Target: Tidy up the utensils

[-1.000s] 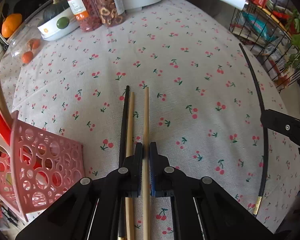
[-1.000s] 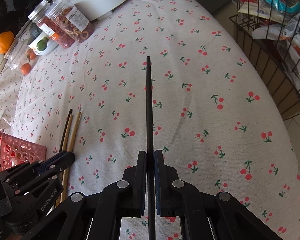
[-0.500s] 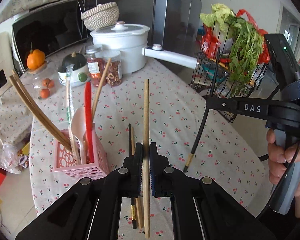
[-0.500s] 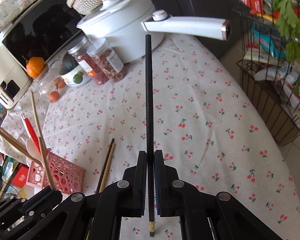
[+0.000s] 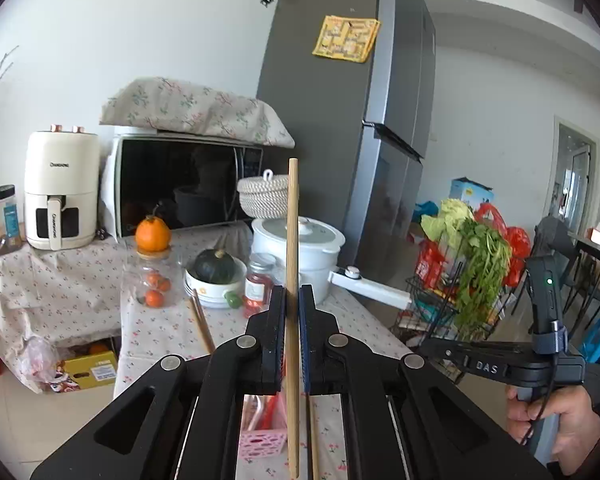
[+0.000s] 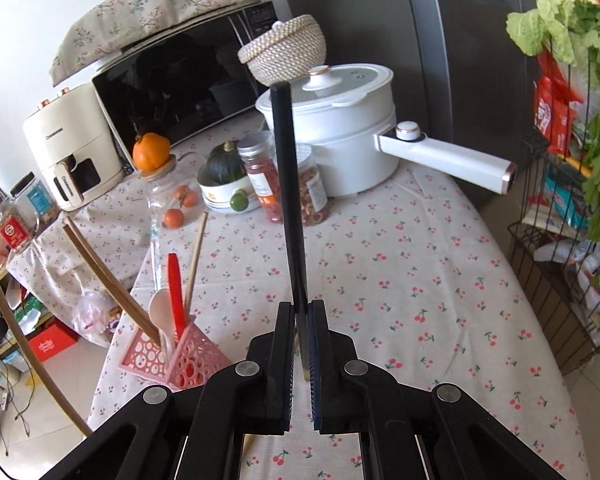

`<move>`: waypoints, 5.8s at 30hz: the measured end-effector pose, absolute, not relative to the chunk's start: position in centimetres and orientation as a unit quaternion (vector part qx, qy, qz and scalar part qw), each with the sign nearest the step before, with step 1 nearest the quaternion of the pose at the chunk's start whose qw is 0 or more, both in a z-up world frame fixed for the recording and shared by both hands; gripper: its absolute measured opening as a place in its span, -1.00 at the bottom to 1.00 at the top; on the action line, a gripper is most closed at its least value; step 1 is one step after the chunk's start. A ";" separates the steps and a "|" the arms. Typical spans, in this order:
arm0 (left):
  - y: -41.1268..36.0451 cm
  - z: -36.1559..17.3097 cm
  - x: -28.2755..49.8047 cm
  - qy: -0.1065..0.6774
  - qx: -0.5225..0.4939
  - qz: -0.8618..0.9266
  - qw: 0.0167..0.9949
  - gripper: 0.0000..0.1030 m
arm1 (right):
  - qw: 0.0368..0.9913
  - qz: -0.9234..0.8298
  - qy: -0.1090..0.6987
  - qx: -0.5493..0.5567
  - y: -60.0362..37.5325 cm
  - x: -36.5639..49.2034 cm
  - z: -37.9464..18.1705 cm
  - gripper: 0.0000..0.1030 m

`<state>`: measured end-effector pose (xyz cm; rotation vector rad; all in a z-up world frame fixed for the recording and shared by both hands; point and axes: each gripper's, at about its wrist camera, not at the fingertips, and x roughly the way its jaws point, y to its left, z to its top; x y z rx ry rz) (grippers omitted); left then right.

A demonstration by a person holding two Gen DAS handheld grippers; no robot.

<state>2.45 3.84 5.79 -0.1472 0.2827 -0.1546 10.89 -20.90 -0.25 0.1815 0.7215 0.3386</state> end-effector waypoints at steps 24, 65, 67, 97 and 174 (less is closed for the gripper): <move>6.5 -1.6 8.9 0.110 -0.073 0.004 0.991 -0.88 | 0.920 0.239 0.299 0.084 -15.6 9.1 2.3 -1.00; 9.3 -0.7 4.1 0.224 -0.199 -0.115 0.947 -0.88 | 0.771 -0.136 0.572 0.244 -28.1 15.2 -16.3 0.41; 9.9 -1.0 4.3 0.229 -0.203 -0.113 0.945 -0.88 | 0.784 -0.159 0.563 0.209 -27.3 16.0 -16.3 0.31; 10.2 0.7 3.1 0.173 -0.194 -0.081 0.962 -0.88 | 0.906 0.056 0.398 0.132 -22.0 13.8 -6.4 -0.90; 5.7 -6.3 4.8 0.401 -0.044 -0.028 0.915 0.93 | 0.921 0.169 0.339 0.088 -17.3 10.9 -1.4 0.71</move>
